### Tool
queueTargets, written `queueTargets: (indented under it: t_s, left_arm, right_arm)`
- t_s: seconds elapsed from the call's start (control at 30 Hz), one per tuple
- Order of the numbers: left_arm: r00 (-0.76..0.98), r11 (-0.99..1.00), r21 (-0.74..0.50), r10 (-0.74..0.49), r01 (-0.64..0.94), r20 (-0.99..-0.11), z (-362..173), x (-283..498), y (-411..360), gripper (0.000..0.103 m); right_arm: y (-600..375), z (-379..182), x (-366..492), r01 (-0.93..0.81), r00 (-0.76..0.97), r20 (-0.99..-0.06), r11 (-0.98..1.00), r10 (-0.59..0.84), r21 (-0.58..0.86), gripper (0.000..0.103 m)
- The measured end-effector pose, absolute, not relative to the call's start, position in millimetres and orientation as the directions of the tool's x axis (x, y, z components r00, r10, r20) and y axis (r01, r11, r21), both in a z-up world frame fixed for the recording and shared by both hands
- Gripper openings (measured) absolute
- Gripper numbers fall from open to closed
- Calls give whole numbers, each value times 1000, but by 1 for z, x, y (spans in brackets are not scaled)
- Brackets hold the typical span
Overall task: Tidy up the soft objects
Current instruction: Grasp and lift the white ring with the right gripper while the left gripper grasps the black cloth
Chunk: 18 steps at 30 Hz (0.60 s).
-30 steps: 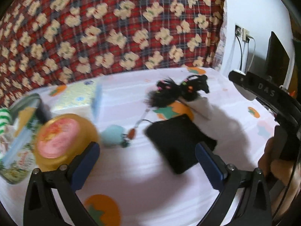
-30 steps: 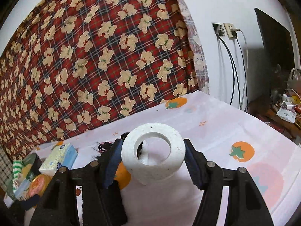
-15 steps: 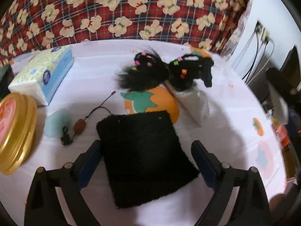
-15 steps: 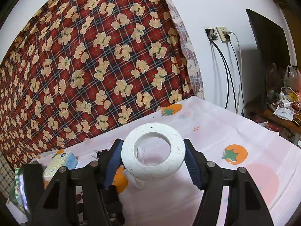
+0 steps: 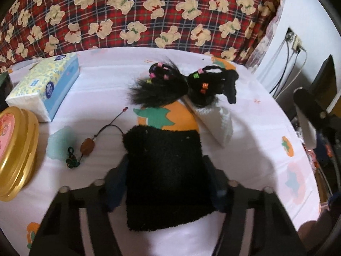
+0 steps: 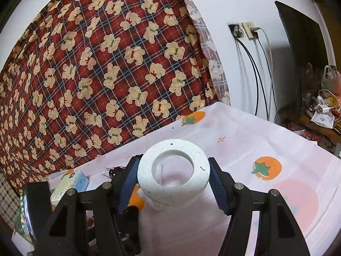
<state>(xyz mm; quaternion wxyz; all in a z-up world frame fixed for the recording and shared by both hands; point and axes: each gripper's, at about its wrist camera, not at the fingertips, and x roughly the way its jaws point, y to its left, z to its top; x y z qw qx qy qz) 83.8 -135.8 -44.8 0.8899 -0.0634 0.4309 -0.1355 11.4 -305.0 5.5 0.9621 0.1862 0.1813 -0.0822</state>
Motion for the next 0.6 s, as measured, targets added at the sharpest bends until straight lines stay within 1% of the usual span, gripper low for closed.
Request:
queueTargets:
  t_s: [0.03, 0.13, 0.2, 0.37, 0.6]
  left_arm:
    - [587, 947, -248, -320, 201, -744, -45, 84, -134, 45]
    - [563, 920, -305, -392, 246, -727, -47, 84, -130, 32]
    - [550, 904, -333, -426, 266, -718, -47, 83, -129, 31]
    - [546, 884, -365, -467, 291, -695, -46, 79, -128, 29]
    - [626, 893, -308, -450, 329, -637, -31, 62, -129, 29]
  right_arm:
    - [-306, 5, 12, 228, 919, -382, 916, -91, 330, 66]
    - [-307, 4, 12, 242, 917, -385, 912, -103, 331, 66]
    - [-308, 4, 12, 250, 915, -387, 912, -112, 326, 66]
    - [-307, 4, 12, 258, 914, -387, 914, -125, 313, 66]
    - [-301, 8, 10, 256, 923, -355, 926, -149, 277, 66]
